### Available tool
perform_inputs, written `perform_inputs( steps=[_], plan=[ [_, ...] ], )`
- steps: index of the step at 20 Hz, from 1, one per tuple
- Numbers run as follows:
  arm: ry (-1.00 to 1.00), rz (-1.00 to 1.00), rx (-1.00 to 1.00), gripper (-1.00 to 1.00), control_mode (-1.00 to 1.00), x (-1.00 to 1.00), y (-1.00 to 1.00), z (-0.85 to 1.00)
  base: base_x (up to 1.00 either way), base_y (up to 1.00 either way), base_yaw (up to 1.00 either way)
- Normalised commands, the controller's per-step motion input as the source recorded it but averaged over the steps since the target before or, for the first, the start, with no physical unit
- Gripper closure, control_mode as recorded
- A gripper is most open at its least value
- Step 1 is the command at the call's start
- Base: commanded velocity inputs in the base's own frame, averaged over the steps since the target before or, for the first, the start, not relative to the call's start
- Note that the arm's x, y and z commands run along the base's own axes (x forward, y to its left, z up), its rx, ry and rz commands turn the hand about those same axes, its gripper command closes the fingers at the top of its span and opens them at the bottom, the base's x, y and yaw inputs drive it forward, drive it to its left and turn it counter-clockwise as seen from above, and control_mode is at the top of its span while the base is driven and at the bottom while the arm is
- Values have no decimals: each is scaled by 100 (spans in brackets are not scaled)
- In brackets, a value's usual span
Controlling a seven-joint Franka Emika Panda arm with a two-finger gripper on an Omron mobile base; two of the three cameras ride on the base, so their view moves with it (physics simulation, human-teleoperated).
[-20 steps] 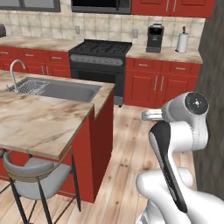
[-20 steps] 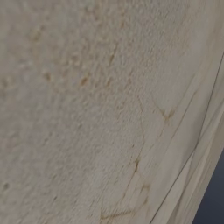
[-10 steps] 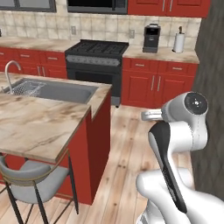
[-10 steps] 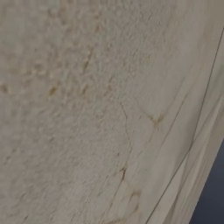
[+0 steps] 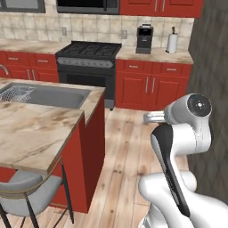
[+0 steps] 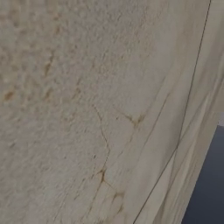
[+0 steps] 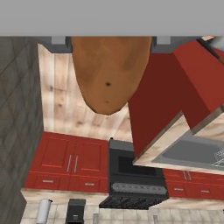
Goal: Pick potato from the fridge and place it on the plate on the counter.
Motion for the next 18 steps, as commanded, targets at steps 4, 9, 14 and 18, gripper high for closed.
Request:
perform_inputs(
  steps=[4,9,14,18],
  plan=[
    [0,0,0,100,100,0,0,0,32,-97,-5],
    [0,0,0,100,100,0,0,0,42,-92,-3],
    [0,0,0,100,100,0,0,0,51,-87,-2],
    [0,0,0,100,100,0,0,0,64,-84,0]
  ],
)
